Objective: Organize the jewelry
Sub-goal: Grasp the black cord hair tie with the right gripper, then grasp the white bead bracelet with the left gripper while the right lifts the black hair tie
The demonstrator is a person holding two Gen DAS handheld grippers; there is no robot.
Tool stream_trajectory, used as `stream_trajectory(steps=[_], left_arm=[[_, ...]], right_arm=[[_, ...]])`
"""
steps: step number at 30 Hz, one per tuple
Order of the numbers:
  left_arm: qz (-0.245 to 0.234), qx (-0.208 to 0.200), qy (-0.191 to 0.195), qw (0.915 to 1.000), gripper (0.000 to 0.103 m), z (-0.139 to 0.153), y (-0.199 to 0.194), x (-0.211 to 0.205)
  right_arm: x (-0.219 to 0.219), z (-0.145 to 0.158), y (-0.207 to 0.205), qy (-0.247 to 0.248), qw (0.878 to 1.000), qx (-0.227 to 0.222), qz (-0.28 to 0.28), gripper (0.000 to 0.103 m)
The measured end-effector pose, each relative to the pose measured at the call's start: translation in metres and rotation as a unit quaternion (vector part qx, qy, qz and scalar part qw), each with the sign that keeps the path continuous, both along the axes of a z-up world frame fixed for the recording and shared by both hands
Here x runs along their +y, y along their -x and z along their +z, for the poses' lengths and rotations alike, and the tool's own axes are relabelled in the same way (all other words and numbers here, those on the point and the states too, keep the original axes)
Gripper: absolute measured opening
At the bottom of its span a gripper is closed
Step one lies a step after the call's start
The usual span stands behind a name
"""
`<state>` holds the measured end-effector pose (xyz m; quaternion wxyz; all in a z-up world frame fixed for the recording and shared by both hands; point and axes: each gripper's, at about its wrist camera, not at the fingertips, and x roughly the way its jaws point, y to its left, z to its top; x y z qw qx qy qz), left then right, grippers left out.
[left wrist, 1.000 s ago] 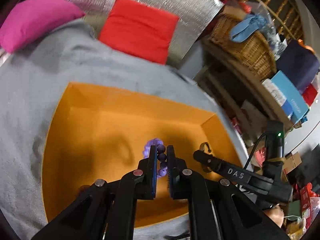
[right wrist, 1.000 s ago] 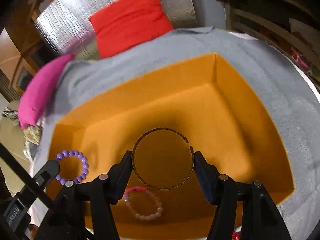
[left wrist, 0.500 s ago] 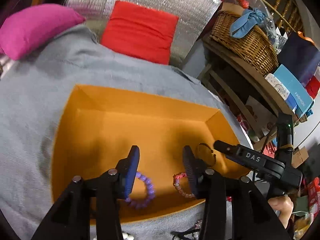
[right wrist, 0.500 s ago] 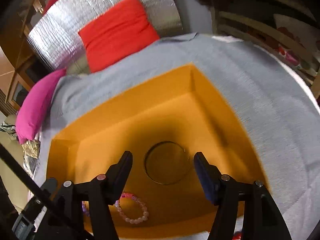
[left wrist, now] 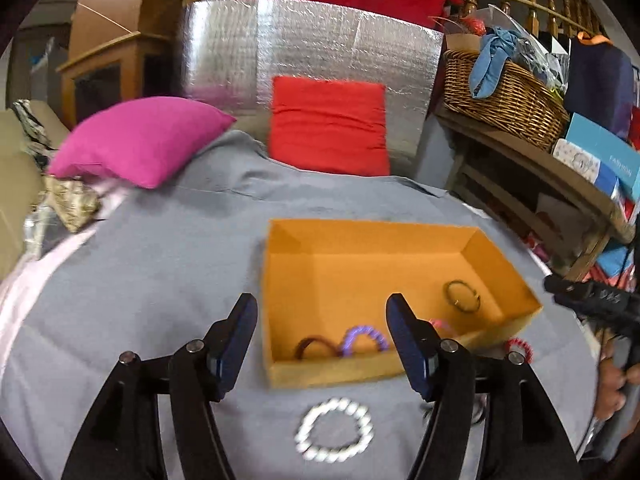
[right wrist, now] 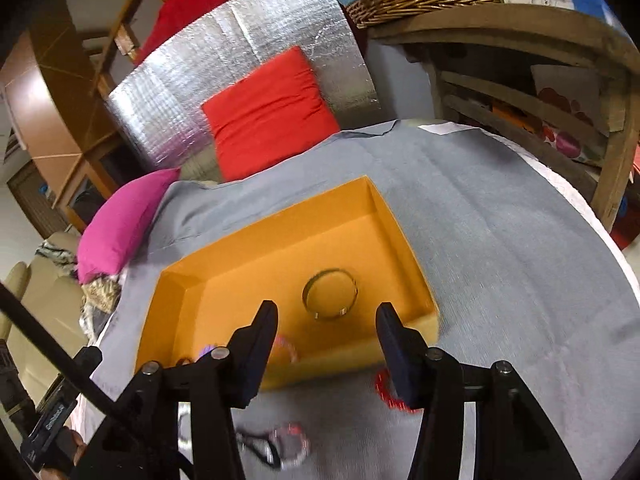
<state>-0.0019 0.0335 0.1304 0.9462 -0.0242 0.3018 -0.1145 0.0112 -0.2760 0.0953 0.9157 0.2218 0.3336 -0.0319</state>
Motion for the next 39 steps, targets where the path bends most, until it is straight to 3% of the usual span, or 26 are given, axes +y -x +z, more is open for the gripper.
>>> stream_trajectory(steps=[5, 9, 12, 15, 19, 22, 23, 25, 31, 39], left_arm=[[0.018, 0.013, -0.007, 0.9997, 0.07, -0.018, 0.042, 0.029], [0.002, 0.042, -0.011, 0.9991, 0.07, -0.035, 0.053, 0.039], [-0.016, 0.054, -0.027, 0.998, 0.07, -0.046, 0.051, 0.04], [-0.033, 0.077, -0.019, 0.9963, 0.07, -0.058, 0.044, 0.041], [-0.068, 0.102, -0.005, 0.9924, 0.07, -0.067, 0.034, 0.031], [-0.089, 0.109, 0.0, 0.99, 0.063, -0.07, 0.03, 0.024], [-0.091, 0.111, 0.0, 0.9897, 0.055, -0.071, 0.03, 0.022], [-0.089, 0.123, 0.008, 0.9884, 0.05, -0.074, 0.026, 0.023], [-0.069, 0.129, -0.002, 0.9893, 0.049, -0.08, 0.019, 0.022], [-0.092, 0.15, -0.014, 0.9843, 0.049, -0.091, 0.007, 0.01]], right_arm=[[0.002, -0.011, 0.043, -0.018, 1.0, 0.009, 0.018, 0.054], [0.014, -0.026, 0.059, -0.041, 0.997, 0.037, 0.055, 0.054], [0.025, -0.043, 0.057, -0.058, 0.993, 0.063, 0.079, 0.053], [0.03, -0.059, 0.043, -0.094, 0.987, 0.086, 0.092, 0.05], [0.041, -0.069, 0.031, -0.103, 0.984, 0.104, 0.098, 0.05], [0.046, -0.075, 0.027, -0.102, 0.984, 0.11, 0.099, 0.05], [0.047, -0.076, 0.026, -0.105, 0.983, 0.111, 0.098, 0.049], [0.047, -0.079, 0.024, -0.108, 0.983, 0.116, 0.096, 0.046], [0.064, -0.085, 0.009, -0.092, 0.982, 0.125, 0.104, 0.038], [0.08, -0.088, 0.005, -0.032, 0.985, 0.128, 0.113, 0.01]])
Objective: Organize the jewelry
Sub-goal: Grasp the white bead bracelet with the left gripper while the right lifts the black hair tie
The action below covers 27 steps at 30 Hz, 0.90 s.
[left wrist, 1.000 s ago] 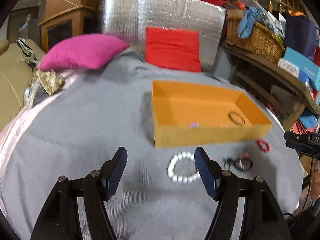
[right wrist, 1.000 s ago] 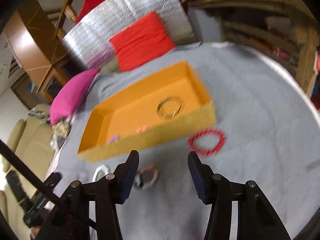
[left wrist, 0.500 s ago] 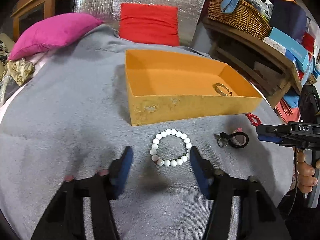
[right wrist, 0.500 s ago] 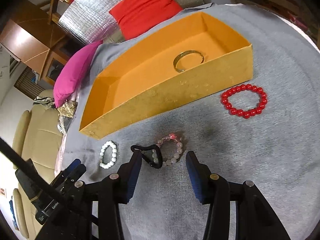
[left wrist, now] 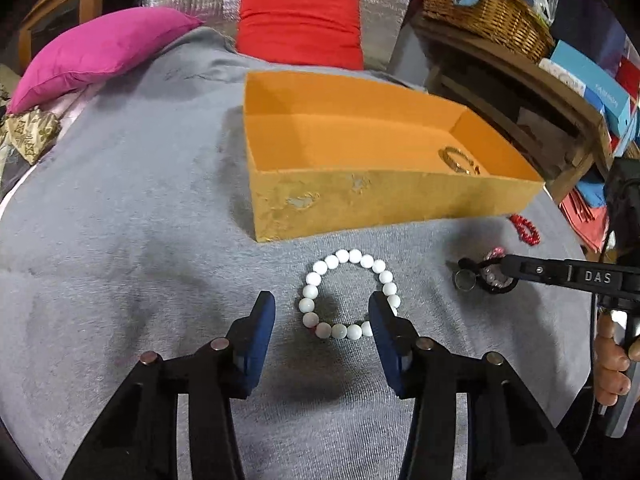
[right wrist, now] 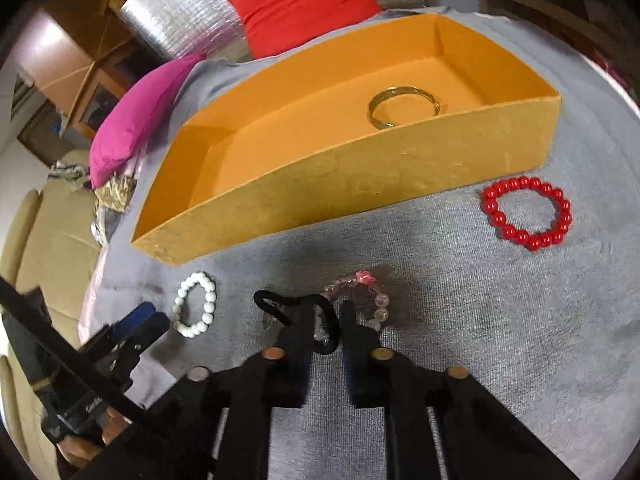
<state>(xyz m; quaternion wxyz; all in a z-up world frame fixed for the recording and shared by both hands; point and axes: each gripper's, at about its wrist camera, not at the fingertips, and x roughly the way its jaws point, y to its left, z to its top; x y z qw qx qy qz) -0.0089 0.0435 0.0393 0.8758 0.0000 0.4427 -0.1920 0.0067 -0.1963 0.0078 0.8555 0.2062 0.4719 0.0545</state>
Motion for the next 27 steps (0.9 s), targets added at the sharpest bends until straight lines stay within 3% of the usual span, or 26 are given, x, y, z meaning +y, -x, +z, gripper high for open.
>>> stream_trajectory(steps=[4, 6, 10, 19, 20, 22, 23, 24, 27], left_arm=[[-0.009, 0.007, 0.011, 0.9999, 0.049, -0.004, -0.004, -0.004], [-0.014, 0.014, 0.014, 0.9997, 0.033, -0.007, -0.005, -0.007], [-0.024, 0.007, 0.008, 0.9997, 0.011, -0.007, -0.003, -0.014], [-0.072, 0.0, -0.008, 0.9974, 0.009, -0.006, 0.006, -0.042], [-0.075, 0.003, -0.003, 0.9972, 0.012, -0.005, 0.006, -0.043], [-0.088, 0.009, 0.006, 0.9961, 0.029, -0.004, 0.007, -0.045], [-0.091, 0.007, 0.006, 0.9958, 0.049, -0.003, 0.009, -0.047], [-0.096, 0.003, 0.006, 0.9954, 0.061, -0.003, 0.011, -0.048], [-0.119, -0.002, 0.001, 0.9929, 0.061, -0.002, 0.018, -0.053]], right_arm=[[-0.006, 0.008, 0.007, 0.006, 1.0, -0.02, -0.004, 0.007], [-0.011, 0.012, 0.01, 0.005, 1.0, -0.026, -0.007, 0.007], [-0.03, 0.017, 0.016, -0.004, 0.999, -0.033, -0.02, 0.007], [-0.072, 0.016, 0.024, -0.01, 0.998, -0.017, -0.067, 0.007], [-0.074, 0.016, 0.024, -0.012, 0.998, -0.013, -0.067, 0.007], [-0.074, 0.016, 0.023, -0.015, 0.998, -0.007, -0.067, 0.007], [-0.075, 0.015, 0.023, -0.021, 0.998, -0.003, -0.067, 0.007], [-0.077, 0.015, 0.022, -0.032, 0.997, 0.001, -0.069, 0.007], [-0.08, 0.011, 0.024, -0.049, 0.996, 0.014, -0.074, 0.011]])
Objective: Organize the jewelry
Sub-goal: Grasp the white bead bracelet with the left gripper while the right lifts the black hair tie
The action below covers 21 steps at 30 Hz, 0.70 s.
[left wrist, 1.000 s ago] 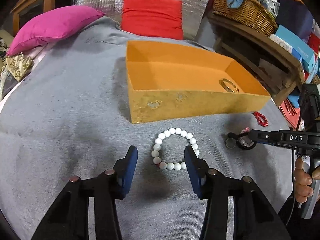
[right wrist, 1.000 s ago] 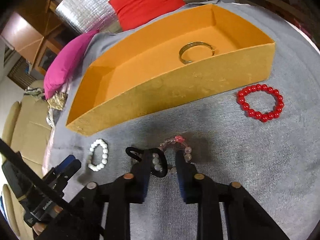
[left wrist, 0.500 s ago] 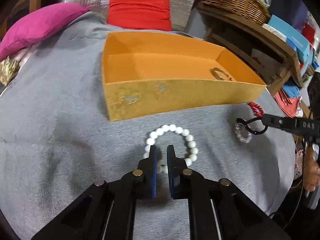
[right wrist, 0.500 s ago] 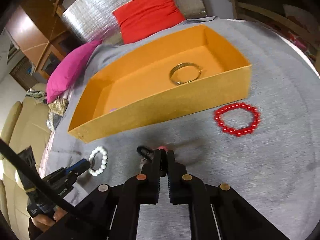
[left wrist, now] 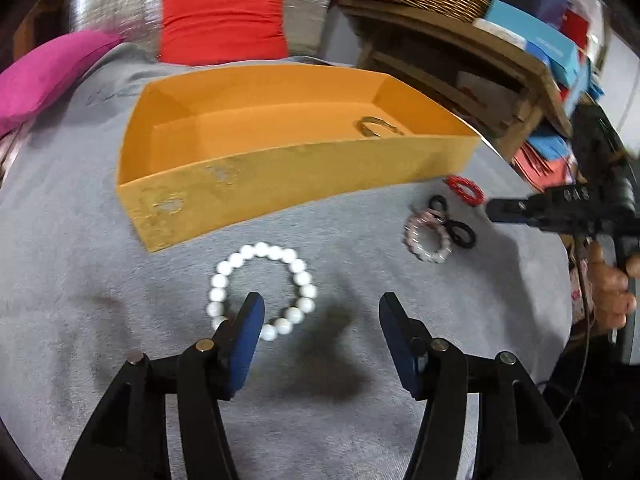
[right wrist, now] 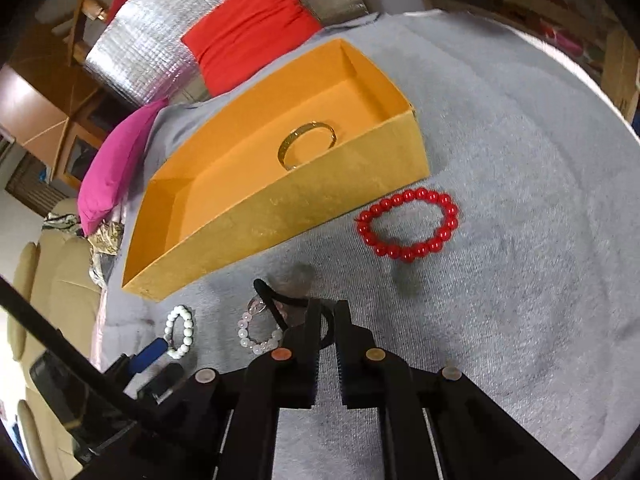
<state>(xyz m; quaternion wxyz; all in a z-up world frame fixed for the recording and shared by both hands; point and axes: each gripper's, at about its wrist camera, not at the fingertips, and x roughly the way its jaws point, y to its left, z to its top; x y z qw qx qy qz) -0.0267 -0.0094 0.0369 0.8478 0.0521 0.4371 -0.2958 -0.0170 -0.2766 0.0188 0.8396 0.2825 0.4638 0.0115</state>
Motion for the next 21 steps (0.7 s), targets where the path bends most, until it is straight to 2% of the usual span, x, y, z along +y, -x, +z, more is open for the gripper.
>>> stream_trajectory(steps=[2, 4, 6, 9, 14, 16, 18, 19, 21], left_arm=[[0.0, 0.003, -0.017, 0.9998, 0.061, -0.005, 0.0, -0.003], [0.002, 0.015, -0.029, 0.9995, 0.058, -0.012, -0.003, -0.005], [0.011, 0.017, -0.034, 0.9992, 0.036, -0.014, -0.005, -0.003], [0.008, 0.025, -0.02, 0.9995, 0.015, -0.013, -0.007, 0.001], [-0.005, 0.021, -0.02, 0.9996, 0.011, -0.013, -0.002, 0.0], [-0.007, 0.022, -0.016, 0.9996, 0.011, -0.012, -0.002, -0.002], [-0.007, 0.025, -0.005, 0.9997, 0.011, -0.011, -0.002, 0.0], [-0.007, 0.027, 0.006, 0.9996, 0.011, -0.009, -0.001, 0.003], [-0.008, 0.024, 0.025, 0.9994, 0.01, -0.004, 0.0, 0.006]], right_arm=[[0.0, 0.0, 0.0, 0.0, 1.0, 0.001, 0.0, 0.022], [0.005, -0.002, -0.001, 0.003, 1.0, 0.003, 0.004, 0.024], [0.009, -0.005, -0.004, 0.006, 1.0, 0.01, 0.012, 0.024], [0.016, -0.01, -0.007, 0.03, 0.999, 0.018, 0.015, 0.024], [0.024, -0.016, -0.013, 0.059, 0.998, 0.023, 0.017, 0.024], [0.035, -0.016, -0.017, 0.09, 0.995, 0.019, 0.03, 0.024], [0.044, -0.015, -0.018, 0.128, 0.991, 0.014, 0.039, 0.019], [0.046, -0.014, -0.018, 0.144, 0.989, 0.013, 0.039, 0.008], [0.047, -0.012, -0.017, 0.148, 0.988, 0.008, 0.038, 0.007]])
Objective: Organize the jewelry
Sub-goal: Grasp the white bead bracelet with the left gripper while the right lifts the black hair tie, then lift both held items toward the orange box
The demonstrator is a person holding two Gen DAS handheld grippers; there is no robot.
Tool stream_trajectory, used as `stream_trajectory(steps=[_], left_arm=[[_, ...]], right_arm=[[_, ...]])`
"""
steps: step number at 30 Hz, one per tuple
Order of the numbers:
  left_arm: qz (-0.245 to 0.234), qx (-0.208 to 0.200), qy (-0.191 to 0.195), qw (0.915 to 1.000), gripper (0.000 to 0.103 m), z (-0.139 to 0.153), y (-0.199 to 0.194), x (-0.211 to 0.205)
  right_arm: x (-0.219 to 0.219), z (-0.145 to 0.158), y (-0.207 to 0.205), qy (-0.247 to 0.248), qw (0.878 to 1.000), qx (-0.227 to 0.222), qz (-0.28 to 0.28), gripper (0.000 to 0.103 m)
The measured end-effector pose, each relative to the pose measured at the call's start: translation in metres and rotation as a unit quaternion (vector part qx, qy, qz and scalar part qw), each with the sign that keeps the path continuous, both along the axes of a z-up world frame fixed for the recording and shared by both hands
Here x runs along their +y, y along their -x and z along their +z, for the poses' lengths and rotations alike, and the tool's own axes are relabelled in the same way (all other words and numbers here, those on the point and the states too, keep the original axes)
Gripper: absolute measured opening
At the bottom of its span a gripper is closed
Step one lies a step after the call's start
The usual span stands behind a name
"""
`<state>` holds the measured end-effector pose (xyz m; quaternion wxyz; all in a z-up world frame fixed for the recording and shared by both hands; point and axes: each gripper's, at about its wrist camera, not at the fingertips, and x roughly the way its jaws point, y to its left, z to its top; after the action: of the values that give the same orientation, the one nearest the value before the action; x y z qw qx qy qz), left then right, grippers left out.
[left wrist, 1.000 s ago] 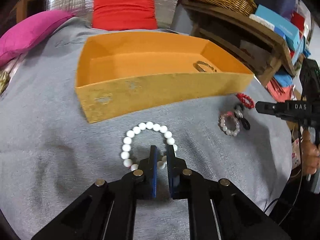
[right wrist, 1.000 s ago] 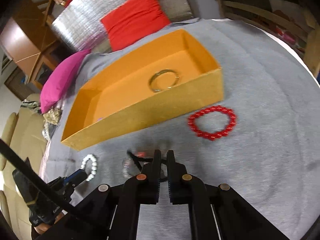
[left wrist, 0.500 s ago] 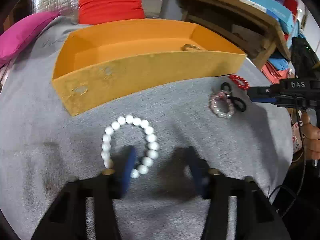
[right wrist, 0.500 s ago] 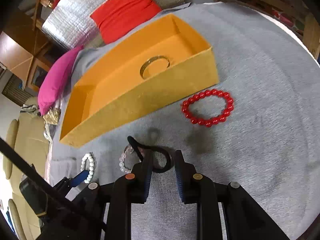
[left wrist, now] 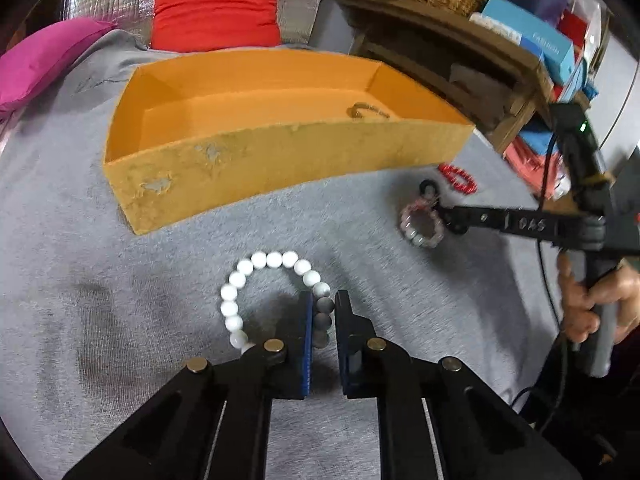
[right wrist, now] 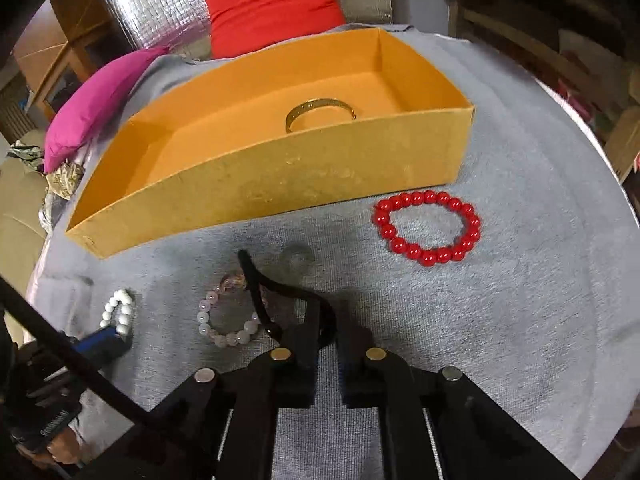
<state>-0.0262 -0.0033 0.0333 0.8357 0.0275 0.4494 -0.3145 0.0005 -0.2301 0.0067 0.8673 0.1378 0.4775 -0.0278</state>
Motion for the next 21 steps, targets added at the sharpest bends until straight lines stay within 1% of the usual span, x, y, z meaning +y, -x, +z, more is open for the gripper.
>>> stream_trajectory(steps=[5, 9, 12, 15, 17, 19, 21], left_arm=[[-0.006, -0.003, 0.055, 0.9985, 0.009, 0.012, 0.001, 0.003], [-0.016, -0.009, 0.09, 0.9958, 0.009, 0.023, 0.001, 0.001], [-0.024, -0.014, 0.112, 0.9933, 0.009, 0.031, 0.001, 0.0], [-0.03, -0.009, 0.137, 0.9901, 0.009, 0.033, 0.001, -0.002], [-0.034, -0.011, 0.139, 0.9896, 0.009, 0.034, 0.001, -0.006], [-0.035, -0.012, 0.135, 0.9901, 0.009, 0.034, 0.002, -0.009], [-0.034, -0.008, 0.134, 0.9904, 0.009, 0.033, 0.001, -0.011]], right_arm=[[-0.015, 0.016, 0.008, -0.013, 0.999, -0.042, -0.015, 0.007], [-0.027, 0.023, 0.014, -0.034, 0.997, -0.061, -0.027, 0.006], [-0.035, 0.026, 0.015, -0.046, 0.997, -0.064, -0.025, 0.006], [-0.038, 0.025, 0.014, -0.065, 0.996, -0.059, -0.019, 0.007], [-0.038, 0.025, 0.014, -0.073, 0.996, -0.052, -0.01, 0.008], [-0.035, 0.026, 0.013, -0.078, 0.995, -0.056, -0.001, 0.008], [-0.027, 0.029, 0.014, -0.075, 0.995, -0.062, 0.012, 0.013]])
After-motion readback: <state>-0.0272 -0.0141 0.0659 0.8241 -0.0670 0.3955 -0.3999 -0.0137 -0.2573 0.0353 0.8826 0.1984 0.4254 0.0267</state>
